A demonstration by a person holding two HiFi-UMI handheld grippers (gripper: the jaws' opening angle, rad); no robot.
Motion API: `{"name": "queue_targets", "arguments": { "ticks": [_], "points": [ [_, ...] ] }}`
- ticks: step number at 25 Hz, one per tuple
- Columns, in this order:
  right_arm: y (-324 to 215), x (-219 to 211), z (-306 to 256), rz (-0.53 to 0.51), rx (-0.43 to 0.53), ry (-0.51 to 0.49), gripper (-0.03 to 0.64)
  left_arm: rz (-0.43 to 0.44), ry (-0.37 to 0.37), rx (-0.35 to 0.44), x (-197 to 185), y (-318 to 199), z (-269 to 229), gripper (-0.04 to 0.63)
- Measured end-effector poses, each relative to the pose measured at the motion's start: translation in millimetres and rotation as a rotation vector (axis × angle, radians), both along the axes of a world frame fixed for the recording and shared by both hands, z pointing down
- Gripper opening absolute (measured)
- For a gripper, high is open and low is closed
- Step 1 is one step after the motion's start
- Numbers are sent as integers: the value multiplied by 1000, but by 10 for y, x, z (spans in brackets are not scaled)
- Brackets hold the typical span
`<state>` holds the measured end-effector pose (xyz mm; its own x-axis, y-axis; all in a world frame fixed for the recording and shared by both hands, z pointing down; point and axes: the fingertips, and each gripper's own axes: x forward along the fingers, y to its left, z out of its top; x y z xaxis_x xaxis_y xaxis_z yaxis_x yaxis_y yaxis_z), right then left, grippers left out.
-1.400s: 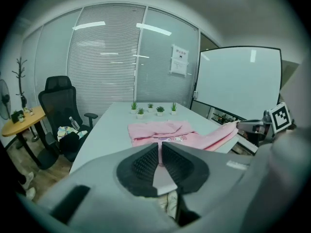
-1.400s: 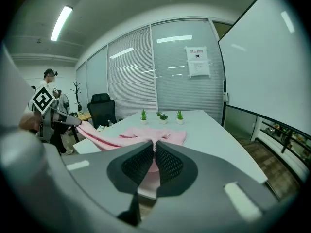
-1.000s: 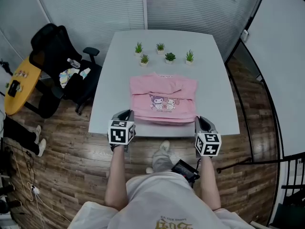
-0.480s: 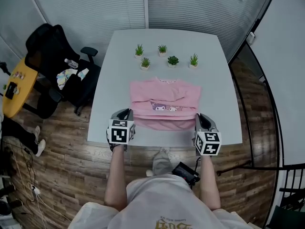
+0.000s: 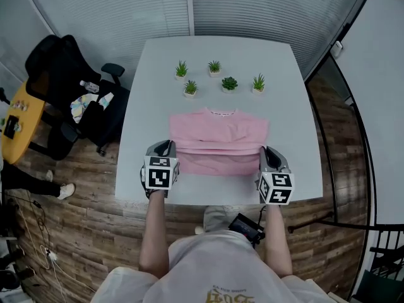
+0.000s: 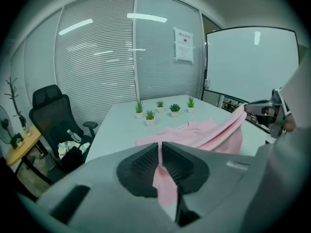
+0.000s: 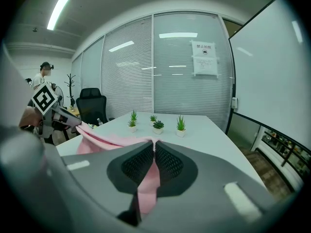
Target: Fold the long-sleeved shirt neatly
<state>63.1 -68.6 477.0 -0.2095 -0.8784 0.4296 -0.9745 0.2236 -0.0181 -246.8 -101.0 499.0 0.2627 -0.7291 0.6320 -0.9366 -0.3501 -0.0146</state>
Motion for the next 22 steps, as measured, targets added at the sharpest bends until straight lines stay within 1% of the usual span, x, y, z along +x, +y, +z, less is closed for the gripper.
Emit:
{"name": "queue_targets", "arguments": {
  "ticks": [4, 8, 22],
  "points": [
    [-221, 47, -19, 3, 5, 2, 26, 0, -18, 6, 33, -225, -28, 32],
    [-440, 89, -8, -1, -1, 2, 26, -7, -33, -3, 71, -435, -29, 32],
    [-1170, 243, 125, -7, -10, -26, 26, -18, -108, -11, 191, -1153, 148, 32]
  ]
}}
